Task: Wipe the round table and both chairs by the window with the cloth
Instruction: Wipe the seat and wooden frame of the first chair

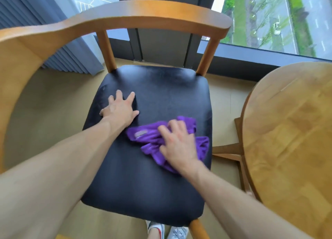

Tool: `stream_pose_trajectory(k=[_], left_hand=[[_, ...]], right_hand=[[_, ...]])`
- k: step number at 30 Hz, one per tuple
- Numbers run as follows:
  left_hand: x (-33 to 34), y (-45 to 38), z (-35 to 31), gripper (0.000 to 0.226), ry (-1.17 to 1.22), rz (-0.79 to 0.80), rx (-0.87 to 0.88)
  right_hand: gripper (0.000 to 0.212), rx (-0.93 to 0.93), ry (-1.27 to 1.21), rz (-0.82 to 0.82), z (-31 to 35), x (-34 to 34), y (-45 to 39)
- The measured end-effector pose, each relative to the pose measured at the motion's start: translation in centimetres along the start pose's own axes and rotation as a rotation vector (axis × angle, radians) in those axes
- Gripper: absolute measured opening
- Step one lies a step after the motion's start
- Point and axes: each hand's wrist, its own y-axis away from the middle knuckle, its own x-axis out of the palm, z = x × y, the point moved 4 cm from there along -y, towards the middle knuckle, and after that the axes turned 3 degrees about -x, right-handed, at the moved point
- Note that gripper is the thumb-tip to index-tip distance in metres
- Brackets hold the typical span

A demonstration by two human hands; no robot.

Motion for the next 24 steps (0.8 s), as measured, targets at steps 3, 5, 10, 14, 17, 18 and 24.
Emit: stream_pose_trajectory(k=[3,5,10,14,17,18,24], left_hand=[[1.1,1.5,-0.2,0.075,-0.013,-0.003,0.029],[2.4,2.9,-0.8,0.087,-0.041,0.012,0.057],[4.6,4.7,-1.7,0.107,-0.103,0.064,0.08],[4.3,4.5,-1.8,0.107,-0.143,0.069,0.088],[4.4,4.5,-2.0,0.106,-0.176,0.03,0.102],[4.3,4.5,-2.0,0.107,-0.183,0.019,0.105],[4.2,4.7,-1.7,0.109,-0.195,-0.02,0.11]], right_hand=[[0.041,0.269,0.049,-0.057,-7.4,-1.5,-0.3],[0.041,0.428,-0.039,-0.062,-11.3,-1.9,0.3],[0.043,0.42,-0.092,-0.058,-8.9,-0.4,3.9],[0.041,0.239,0.01,0.001,-3.4,0.0,6.1],[0.044,-0.025,0.001,0.069,1.1,0.4,7.7],[0.044,-0.169,-0.026,0.105,2.5,0.6,8.5],[0.05,-0.808,0.029,0.384,1.2,0.2,11.4]])
